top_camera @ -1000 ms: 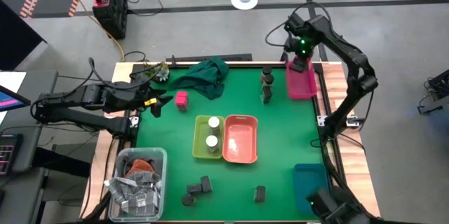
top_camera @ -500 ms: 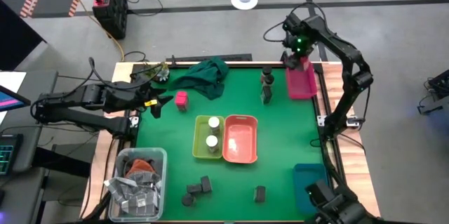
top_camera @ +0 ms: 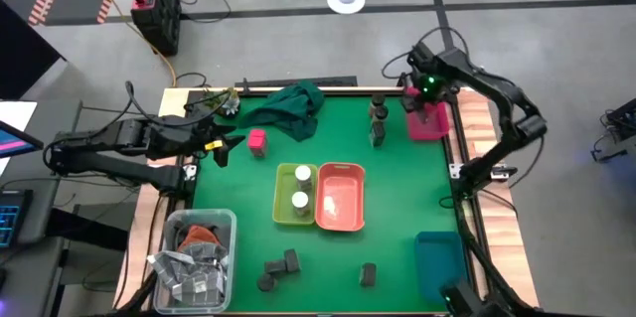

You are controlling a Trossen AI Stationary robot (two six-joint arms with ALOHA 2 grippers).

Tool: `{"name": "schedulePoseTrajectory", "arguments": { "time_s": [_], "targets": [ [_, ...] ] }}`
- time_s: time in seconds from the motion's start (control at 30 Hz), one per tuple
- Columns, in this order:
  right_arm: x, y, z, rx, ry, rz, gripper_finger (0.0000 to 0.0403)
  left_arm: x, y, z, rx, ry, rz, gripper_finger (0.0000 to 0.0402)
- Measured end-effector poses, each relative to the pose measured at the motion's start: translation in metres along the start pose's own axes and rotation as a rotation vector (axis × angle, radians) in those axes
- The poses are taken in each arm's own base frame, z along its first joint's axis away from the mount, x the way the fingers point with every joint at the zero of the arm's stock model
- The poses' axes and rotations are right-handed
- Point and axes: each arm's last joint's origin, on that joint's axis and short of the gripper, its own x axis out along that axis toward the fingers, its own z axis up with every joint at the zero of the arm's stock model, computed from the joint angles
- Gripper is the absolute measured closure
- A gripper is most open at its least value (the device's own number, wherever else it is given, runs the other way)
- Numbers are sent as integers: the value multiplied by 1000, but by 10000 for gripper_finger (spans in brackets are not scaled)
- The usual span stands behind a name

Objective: Sort spices by type
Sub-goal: Put the right red seasoning can into the pink bin

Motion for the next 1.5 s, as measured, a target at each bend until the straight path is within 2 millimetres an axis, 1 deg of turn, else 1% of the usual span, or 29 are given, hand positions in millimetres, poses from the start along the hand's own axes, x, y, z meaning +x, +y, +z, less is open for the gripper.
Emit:
{"name": "schedulePoseTrajectory", "arguments": {
  "time_s": [0.1,0.3,0.5,0.63,0.73,1.0,1.17,1.5],
  "targets": [
    [-7,-1,-6,51,-118,9,168,0,0,0,0,1,-1,187],
    [-4,2,-15,105,-138,24,168,0,0,0,4,1,-1,187],
    [12,8,-8,95,-85,14,168,0,0,0,4,0,-1,187],
    [24,8,-3,96,-46,-21,168,0,0,0,-4,6,-8,187],
    [28,5,0,112,-49,-22,168,0,0,0,-8,7,-9,187],
    [30,-4,10,202,-122,-10,168,0,0,0,-2,9,-7,187],
    [30,-4,12,215,-138,-6,166,0,0,0,1,9,-7,187],
    [30,-4,12,207,-136,-7,128,0,0,-1,2,10,-7,187]
  ]
}}
